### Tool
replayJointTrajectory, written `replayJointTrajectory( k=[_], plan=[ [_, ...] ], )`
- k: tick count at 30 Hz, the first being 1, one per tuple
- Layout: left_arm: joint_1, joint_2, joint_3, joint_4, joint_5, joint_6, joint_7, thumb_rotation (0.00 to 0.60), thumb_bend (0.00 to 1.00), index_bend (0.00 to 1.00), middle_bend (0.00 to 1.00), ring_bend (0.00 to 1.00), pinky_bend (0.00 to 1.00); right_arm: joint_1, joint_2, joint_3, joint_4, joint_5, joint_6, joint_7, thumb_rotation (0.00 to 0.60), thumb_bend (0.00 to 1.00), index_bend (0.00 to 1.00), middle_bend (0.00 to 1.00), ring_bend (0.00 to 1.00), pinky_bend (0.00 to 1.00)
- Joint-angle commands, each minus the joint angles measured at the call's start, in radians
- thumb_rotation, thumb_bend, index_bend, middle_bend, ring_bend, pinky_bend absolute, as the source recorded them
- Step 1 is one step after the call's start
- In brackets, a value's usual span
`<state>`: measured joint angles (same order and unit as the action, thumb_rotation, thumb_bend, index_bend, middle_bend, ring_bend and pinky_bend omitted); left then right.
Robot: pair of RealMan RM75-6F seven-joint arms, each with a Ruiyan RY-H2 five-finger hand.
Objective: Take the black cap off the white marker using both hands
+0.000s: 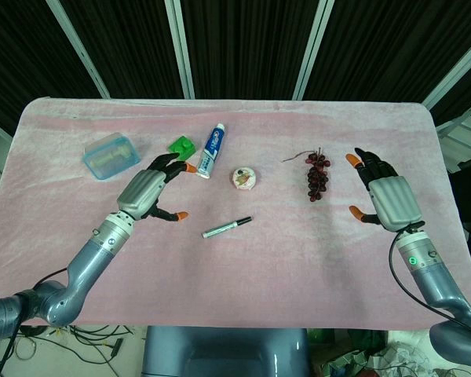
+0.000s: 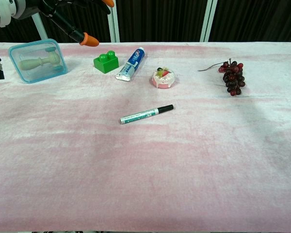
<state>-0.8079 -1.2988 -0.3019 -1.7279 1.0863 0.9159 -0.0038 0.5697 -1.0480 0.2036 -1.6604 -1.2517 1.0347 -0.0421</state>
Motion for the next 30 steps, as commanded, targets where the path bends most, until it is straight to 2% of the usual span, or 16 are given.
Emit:
replayJointTrajectory(
  k=[1, 8, 13, 19, 25, 30],
  plan=[
    [-0.002, -0.007, 0.002, -0.001, -0.018, 0.000, 0.003, 0.600, 0.26, 0.23, 0.20, 0.00, 0.02, 0.001, -0.003, -0.003, 0.002, 0.000, -0.003, 0.000, 0.600, 0.16, 0.08, 0.00, 0.04, 0.16],
    [-0.007, 0.003, 0.009, -0.032, -0.067, -0.003, 0.038, 0.600, 0.27, 0.24, 0.20, 0.00, 0.02, -0.010, 0.000, -0.004, -0.013, 0.007, 0.012, -0.012, 0.600, 0.15, 0.08, 0.00, 0.04, 0.16],
    [-0.020, -0.025, 0.010, -0.040, -0.121, 0.022, 0.091, 0.600, 0.19, 0.24, 0.20, 0.00, 0.02, -0.014, -0.002, -0.007, -0.012, 0.018, 0.014, -0.024, 0.600, 0.15, 0.08, 0.00, 0.04, 0.16],
    [-0.016, -0.087, 0.046, -0.023, -0.152, 0.117, 0.217, 0.600, 0.18, 0.29, 0.20, 0.00, 0.01, -0.021, -0.016, -0.017, 0.000, 0.039, 0.028, -0.093, 0.600, 0.16, 0.08, 0.00, 0.04, 0.16],
    [-0.053, -0.160, 0.086, -0.051, -0.345, 0.195, 0.469, 0.600, 0.20, 0.32, 0.20, 0.00, 0.00, -0.027, -0.020, -0.020, -0.009, 0.045, 0.035, -0.104, 0.600, 0.16, 0.08, 0.00, 0.04, 0.16],
    [-0.093, -0.223, 0.055, -0.053, -0.520, 0.208, 0.553, 0.600, 0.21, 0.33, 0.19, 0.00, 0.00, -0.027, -0.026, -0.023, 0.001, 0.042, 0.035, -0.119, 0.600, 0.16, 0.08, 0.00, 0.04, 0.16]
  ],
)
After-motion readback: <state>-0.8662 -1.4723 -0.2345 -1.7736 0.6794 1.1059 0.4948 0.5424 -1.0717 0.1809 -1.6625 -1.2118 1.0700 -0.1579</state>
